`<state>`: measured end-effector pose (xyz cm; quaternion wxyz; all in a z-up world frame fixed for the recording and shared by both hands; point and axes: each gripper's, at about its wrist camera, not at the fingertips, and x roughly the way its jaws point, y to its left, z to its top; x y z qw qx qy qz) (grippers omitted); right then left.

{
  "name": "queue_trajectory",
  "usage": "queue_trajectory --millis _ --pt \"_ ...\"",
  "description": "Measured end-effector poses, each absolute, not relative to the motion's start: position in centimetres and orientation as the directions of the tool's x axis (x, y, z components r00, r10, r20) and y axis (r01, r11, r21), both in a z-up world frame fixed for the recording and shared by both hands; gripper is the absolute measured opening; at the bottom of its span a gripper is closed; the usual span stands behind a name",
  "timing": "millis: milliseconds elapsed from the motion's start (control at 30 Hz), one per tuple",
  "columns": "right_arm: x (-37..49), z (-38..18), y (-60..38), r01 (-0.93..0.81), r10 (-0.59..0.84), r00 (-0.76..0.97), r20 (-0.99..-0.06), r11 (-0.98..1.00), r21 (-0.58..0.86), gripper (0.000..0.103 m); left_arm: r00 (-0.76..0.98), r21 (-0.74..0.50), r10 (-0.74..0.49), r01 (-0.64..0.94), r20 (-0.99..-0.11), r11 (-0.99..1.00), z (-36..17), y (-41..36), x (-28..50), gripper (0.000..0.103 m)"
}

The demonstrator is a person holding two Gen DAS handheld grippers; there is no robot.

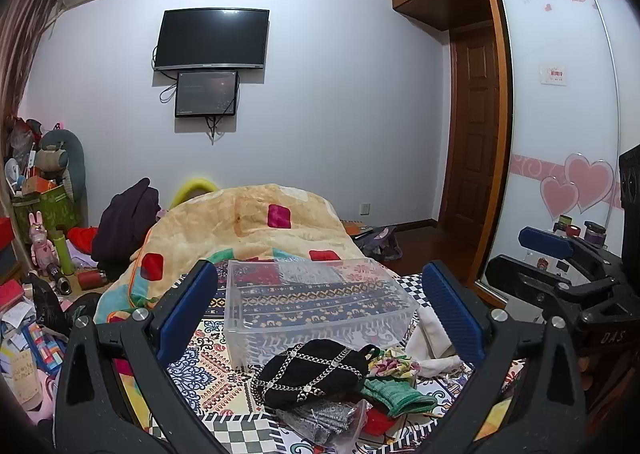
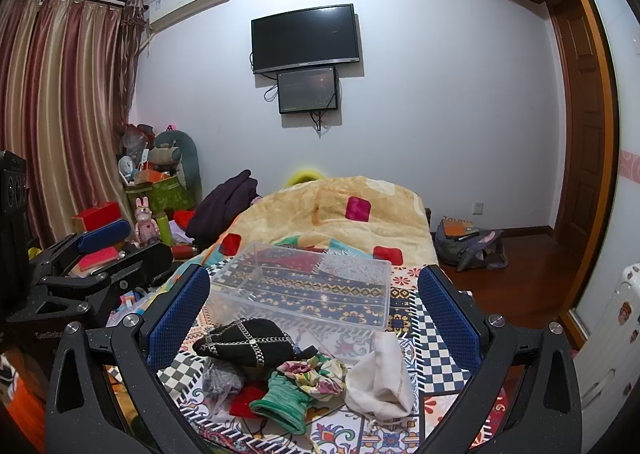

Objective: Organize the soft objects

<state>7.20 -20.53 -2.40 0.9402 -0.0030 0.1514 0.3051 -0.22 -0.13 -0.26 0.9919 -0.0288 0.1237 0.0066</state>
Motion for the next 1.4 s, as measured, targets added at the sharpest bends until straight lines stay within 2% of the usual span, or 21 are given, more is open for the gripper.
queue_trajectory --millis 1167,1400 --pt "6.9 -2.2 -20.6 -0.581 0.581 0.768 -0.268 0.809 0.09 0.103 0.97 -0.052 0.003 -0.016 -0.244 0.999 0.1 -0.4 -0.1 0.103" --pt "7.8 -2.7 -21.2 -0.56 0.565 0.773 -0.29 0.821 0.106 0.103 0.956 -0.049 -0.004 -0.01 -0.294 0.999 -0.6 -0.7 1.1 0.103"
